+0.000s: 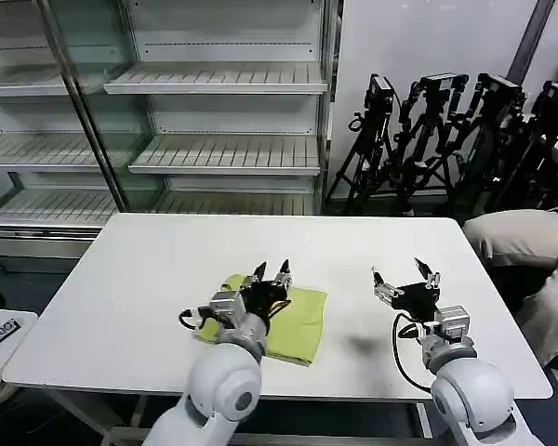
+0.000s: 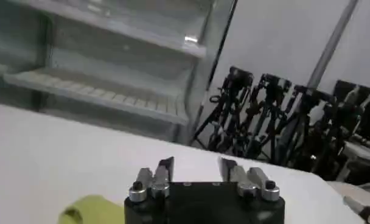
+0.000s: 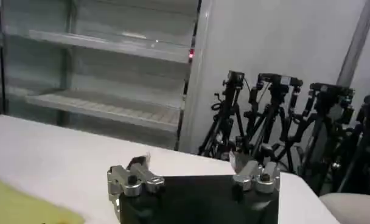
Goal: Fold and organize the clothes.
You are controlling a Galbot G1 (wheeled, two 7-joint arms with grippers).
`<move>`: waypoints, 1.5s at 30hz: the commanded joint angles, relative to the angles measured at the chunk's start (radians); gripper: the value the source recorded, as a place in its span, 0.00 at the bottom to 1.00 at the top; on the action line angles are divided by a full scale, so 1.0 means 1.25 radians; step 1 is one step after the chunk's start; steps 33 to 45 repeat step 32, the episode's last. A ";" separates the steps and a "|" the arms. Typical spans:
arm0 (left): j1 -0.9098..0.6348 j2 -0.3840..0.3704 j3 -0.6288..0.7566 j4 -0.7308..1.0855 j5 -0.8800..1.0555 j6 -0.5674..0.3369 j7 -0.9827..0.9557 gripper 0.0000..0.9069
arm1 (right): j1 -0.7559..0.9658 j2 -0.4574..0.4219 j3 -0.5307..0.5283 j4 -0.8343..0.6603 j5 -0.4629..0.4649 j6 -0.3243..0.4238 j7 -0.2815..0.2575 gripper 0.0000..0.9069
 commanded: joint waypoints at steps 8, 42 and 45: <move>0.084 0.260 -0.446 0.266 0.479 -0.286 0.620 1.00 | 0.073 0.024 -0.029 -0.123 -0.068 0.054 -0.026 1.00; 0.073 0.225 -0.417 0.275 0.494 -0.395 0.623 1.00 | 0.062 0.048 -0.043 -0.144 -0.159 0.150 -0.036 1.00; 0.073 0.225 -0.417 0.275 0.494 -0.395 0.623 1.00 | 0.062 0.048 -0.043 -0.144 -0.159 0.150 -0.036 1.00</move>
